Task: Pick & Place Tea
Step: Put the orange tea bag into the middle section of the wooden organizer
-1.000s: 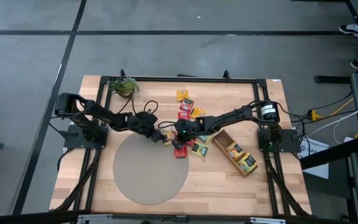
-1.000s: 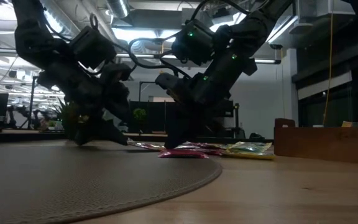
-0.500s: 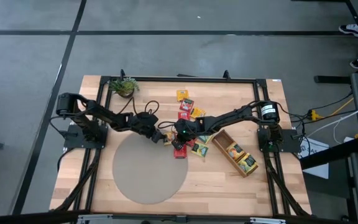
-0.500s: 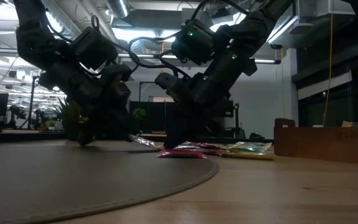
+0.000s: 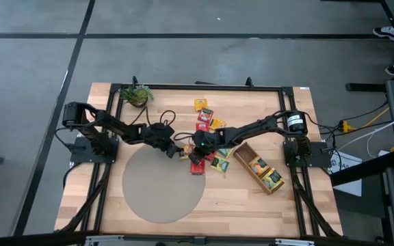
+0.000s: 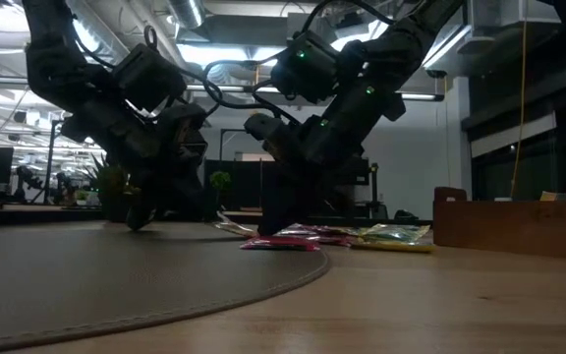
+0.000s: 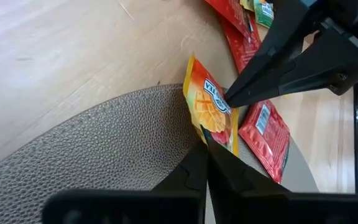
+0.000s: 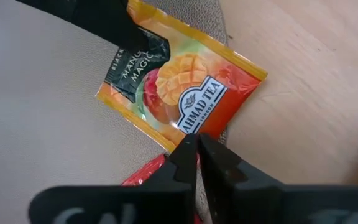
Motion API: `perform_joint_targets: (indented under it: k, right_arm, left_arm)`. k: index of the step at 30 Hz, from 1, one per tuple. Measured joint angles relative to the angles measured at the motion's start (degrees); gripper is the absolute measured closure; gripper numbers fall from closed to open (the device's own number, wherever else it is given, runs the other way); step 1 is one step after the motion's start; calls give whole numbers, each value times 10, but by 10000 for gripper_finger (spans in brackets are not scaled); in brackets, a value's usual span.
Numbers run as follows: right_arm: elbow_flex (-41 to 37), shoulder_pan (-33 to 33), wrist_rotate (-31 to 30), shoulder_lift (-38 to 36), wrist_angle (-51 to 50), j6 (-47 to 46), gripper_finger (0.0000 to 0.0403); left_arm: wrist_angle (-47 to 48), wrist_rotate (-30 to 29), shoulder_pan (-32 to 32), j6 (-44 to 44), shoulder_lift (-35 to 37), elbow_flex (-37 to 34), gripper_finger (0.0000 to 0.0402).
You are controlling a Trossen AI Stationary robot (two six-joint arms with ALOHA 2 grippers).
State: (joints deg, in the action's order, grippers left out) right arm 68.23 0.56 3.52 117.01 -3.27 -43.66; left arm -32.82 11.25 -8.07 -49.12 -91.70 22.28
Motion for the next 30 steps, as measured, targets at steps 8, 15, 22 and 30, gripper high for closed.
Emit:
perform_joint_targets:
  k: [8,15,22,30]
  right_arm:
    - [0,4,34,-8,-10,-13,378]
    - [0,6,41,-44,-10,-12,377]
    - [1,9,41,-84,-4,-10,377]
    - [1,9,87,-91,68,28,375]
  left_arm:
    - [5,34,-3,7,18,-2,400]
    - [37,107,-31,40,52,-2,400]
    - [173,187,-56,126,128,18,400]
    - [484,214,-59,289,164,169,400]
